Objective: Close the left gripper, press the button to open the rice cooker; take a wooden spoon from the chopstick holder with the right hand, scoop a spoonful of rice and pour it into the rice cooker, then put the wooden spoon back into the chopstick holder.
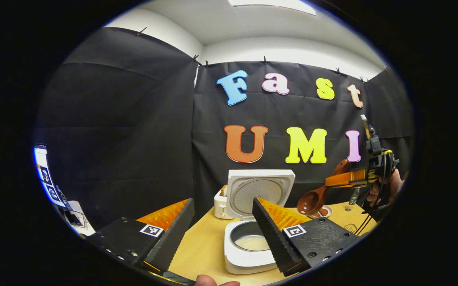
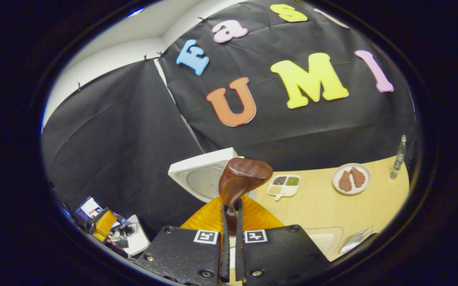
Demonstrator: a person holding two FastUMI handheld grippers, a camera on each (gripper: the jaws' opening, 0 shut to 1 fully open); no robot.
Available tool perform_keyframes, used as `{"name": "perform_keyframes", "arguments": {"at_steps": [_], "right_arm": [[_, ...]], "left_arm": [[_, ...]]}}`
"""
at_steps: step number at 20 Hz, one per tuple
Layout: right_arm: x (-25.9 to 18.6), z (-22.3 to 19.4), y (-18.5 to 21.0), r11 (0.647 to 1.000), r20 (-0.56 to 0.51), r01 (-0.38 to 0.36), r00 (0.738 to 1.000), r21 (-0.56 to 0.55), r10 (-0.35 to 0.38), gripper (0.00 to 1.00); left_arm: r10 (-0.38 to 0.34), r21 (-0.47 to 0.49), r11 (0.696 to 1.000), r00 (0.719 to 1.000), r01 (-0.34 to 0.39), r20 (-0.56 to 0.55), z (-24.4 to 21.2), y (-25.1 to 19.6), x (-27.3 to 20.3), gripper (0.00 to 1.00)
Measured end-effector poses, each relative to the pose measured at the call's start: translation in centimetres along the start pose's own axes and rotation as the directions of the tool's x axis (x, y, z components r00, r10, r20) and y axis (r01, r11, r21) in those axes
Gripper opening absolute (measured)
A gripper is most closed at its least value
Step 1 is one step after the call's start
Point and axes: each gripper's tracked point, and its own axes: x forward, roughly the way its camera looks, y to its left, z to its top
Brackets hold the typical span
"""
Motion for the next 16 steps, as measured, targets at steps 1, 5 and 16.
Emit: {"name": "perform_keyframes", "arguments": {"at_steps": [1,5,16], "right_arm": [[-1.3,0.2,-1.6,1.000,0.016,0.031,0.999,-0.005,-0.031,0.11],[-6.4,0.8,-7.4,0.990,0.069,0.142,0.988,-0.007,-0.141,0.10],[-15.7,-2.8,-21.1,0.924,0.054,0.381,0.922,0.047,-0.383,0.11]], "left_arm": [[-0.010,-0.006,1.000,1.000,0.010,-0.002,0.1,-0.8,0.1,0.94],[-0.073,0.018,0.997,0.997,0.074,-0.023,-0.3,-4.7,0.3,0.94],[-0.110,0.020,0.994,0.994,0.110,-0.026,-0.1,-10.1,1.5,0.94]]}}
